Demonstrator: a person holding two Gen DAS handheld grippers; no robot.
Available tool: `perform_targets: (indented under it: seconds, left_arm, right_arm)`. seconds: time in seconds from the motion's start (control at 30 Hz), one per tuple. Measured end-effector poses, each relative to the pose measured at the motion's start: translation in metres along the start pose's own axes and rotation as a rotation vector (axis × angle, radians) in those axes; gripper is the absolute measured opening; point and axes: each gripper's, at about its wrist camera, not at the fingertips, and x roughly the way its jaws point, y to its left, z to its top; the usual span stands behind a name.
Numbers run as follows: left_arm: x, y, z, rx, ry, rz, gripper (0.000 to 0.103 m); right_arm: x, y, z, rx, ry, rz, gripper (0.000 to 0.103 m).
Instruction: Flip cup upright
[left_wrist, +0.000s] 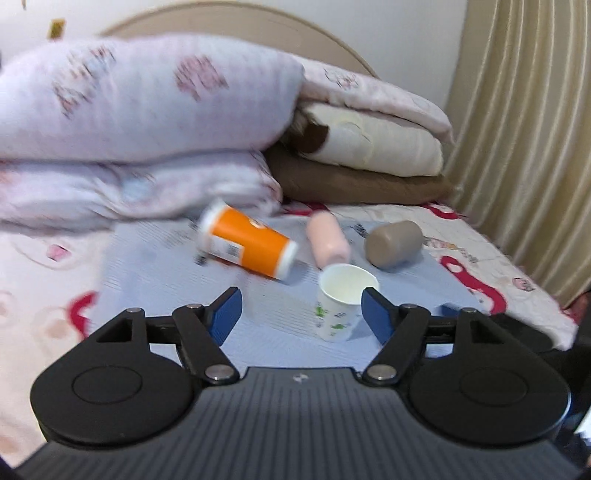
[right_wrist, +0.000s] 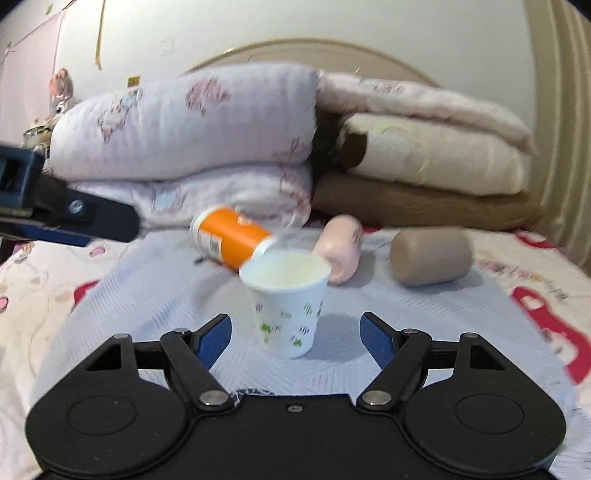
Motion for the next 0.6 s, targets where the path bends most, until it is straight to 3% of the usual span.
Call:
perform_targets:
  seconds: [0.1, 0.17, 0.33, 0.4, 0.6]
  left_arm:
    - [-0.026, -0.003, 0.009, 0.02, -0.001, 0.058, 0.072]
    - [-0.036, -0.004, 0.013, 0.013, 0.016, 0.071, 0.076]
    - [-0.057, -0.003, 0.014, -0.011, 0.058, 0.093, 0.077]
    - [-0.063, -0.004, 0.014, -0.02, 0.07, 0.1, 0.077]
    - [-0.08, -0.006, 0.009, -0.007, 0.073, 0.138, 0.081]
  right_arm:
    - [-0.032, 0.003, 0.019, -0.005, -0.031, -0.023, 0.08]
    - [-0.053, 0.003, 0.031, 0.003, -0.036, -0.015, 0.08]
    - [-0.103, 0.004, 0.051, 0.014, -0.055, -0.01, 0.082]
    - [-0.117, 0.008, 0.057, 0.008, -0.049, -0.042, 0.089]
    - [-0.142, 0.012, 0.067, 0.021, -0.031, -0.057, 0.099]
